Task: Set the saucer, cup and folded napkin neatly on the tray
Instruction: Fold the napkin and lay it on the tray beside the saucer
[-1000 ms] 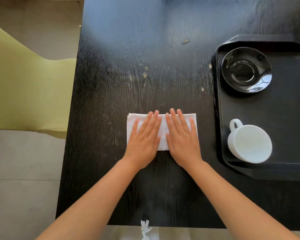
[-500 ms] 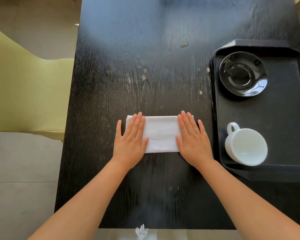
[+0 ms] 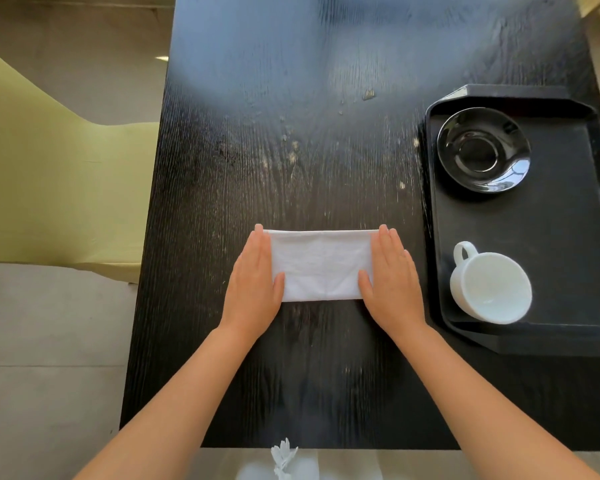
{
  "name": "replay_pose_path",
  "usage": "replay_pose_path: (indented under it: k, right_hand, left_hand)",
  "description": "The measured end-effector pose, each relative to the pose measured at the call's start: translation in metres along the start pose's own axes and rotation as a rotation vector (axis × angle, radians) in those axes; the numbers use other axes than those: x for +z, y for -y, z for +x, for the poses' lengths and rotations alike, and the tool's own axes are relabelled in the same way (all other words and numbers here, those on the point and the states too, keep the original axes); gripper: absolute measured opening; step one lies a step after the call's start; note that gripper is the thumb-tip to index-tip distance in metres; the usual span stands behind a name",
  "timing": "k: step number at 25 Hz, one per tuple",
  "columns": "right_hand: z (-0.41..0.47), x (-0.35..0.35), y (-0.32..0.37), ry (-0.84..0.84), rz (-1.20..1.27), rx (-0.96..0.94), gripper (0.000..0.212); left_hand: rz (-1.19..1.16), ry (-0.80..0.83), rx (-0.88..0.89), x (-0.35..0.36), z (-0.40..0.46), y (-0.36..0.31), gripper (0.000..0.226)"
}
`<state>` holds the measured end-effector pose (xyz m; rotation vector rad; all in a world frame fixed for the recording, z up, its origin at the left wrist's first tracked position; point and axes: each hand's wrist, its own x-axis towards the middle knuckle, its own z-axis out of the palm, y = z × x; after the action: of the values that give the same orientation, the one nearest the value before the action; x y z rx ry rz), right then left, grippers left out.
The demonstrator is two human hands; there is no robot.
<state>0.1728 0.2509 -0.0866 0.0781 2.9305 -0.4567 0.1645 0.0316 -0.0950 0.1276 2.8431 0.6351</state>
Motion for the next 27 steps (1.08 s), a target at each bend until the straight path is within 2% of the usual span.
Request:
replay_pose_path:
  k: [2, 4, 7, 11, 13, 16, 21, 24, 27]
  right_hand:
    - [-0.001, -0.009, 0.01, -0.097, 0.194, 0.161, 0.056]
    - [0.003, -0.013, 0.013, -0.143, 0.29, 0.319, 0.043]
    - [0.01, -0.016, 0.01, -0.117, 0.378, 0.459, 0.026]
    - [0.012, -0.019, 0.007, -0.073, 0.39, 0.544, 0.012]
    - [0.012, -0.02, 0.008, -0.044, 0.375, 0.548, 0.01]
    - [0.008, -0.023, 0.013, -0.045, 0.371, 0.55, 0.007]
    - [0.002, -0.039, 0.02, -0.051, 0.532, 0.493, 0.01]
    - [0.0, -0.064, 0.022, -0.091, 0.657, 0.407, 0.021]
    - [-0.006, -0.093, 0.019, -0.075, 0.703, 0.302, 0.025]
  left_hand:
    - [-0.222, -0.091, -0.24, -0.009, -0.004, -0.011, 0.061]
    - [-0.303, -0.157, -0.356, -0.014, -0.007, -0.016, 0.047]
    - [-0.392, -0.107, -0.444, -0.02, -0.005, -0.017, 0.029]
    - [-0.516, -0.004, -0.598, -0.026, 0.006, -0.014, 0.022]
    - [-0.515, 0.057, -0.597, -0.026, 0.011, -0.01, 0.014]
    - [-0.517, 0.12, -0.549, -0.028, 0.008, -0.01, 0.017]
    - [-0.682, 0.088, -0.531, -0.044, -0.001, -0.015, 0.016]
    - [-0.794, 0.036, -0.54, -0.063, -0.001, -0.017, 0.022]
    - [-0.86, 0.015, -0.459, -0.086, 0.004, -0.028, 0.029]
